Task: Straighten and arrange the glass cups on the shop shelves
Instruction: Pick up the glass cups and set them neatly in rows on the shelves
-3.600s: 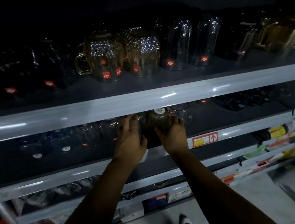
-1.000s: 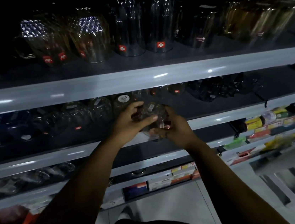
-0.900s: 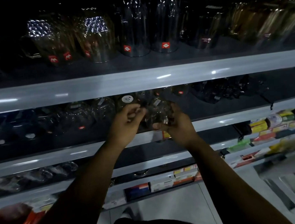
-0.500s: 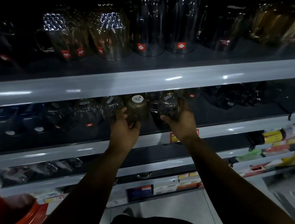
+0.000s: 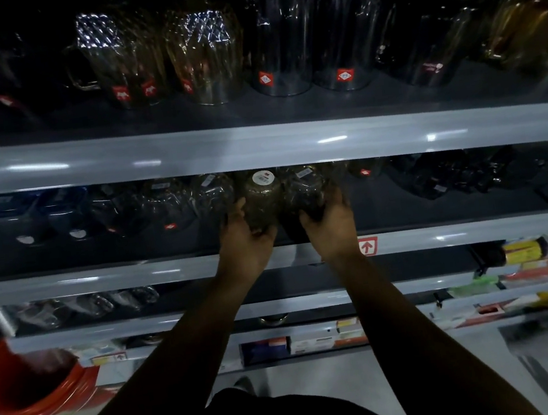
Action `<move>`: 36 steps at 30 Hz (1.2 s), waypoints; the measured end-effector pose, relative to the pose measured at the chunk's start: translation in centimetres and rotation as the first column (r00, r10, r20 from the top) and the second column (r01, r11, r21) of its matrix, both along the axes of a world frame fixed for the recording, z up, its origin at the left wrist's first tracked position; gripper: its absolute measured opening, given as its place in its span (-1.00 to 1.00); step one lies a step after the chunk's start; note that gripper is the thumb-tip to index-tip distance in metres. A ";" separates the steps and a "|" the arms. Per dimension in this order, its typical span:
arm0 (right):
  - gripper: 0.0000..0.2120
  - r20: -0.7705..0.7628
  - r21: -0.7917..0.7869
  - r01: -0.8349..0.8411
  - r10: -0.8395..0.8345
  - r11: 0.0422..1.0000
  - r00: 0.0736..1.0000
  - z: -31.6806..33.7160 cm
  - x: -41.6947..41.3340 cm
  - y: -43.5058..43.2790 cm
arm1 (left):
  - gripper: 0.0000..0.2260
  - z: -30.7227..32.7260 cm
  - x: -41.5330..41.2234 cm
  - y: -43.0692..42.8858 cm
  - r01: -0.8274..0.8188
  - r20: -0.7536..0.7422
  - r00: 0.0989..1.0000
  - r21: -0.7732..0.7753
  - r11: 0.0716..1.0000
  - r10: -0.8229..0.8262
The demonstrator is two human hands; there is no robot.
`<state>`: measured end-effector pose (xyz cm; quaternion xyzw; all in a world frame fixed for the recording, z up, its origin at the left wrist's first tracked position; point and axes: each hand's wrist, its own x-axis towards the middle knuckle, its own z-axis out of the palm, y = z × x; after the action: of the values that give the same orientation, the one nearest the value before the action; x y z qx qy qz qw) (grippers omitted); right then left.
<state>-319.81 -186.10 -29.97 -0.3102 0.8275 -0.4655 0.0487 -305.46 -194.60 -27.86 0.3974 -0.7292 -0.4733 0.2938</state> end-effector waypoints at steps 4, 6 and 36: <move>-0.44 0.041 0.021 -0.005 0.004 1.000 0.999 0.4 0.1 0.0 | -0.37 -1.1 -0.1 0.0 -0.022 -0.023 1.000 -0.019 1.000 0.022; -0.46 0.066 0.020 -0.009 0.007 1.000 0.998 0.5 0.4 0.1 | -0.39 -1.2 -0.1 0.1 -0.041 -0.048 0.998 -0.006 0.999 0.040; -0.47 -0.230 0.134 0.231 -0.196 0.964 0.953 3.9 0.1 11.7 | -0.61 1.0 -4.1 2.9 0.577 0.203 0.817 -0.257 0.775 -0.540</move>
<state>-319.70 -174.44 -26.07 -0.2623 0.8911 -0.3643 -0.0669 -309.60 -191.74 -26.85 0.1395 -0.8945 -0.3957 0.1544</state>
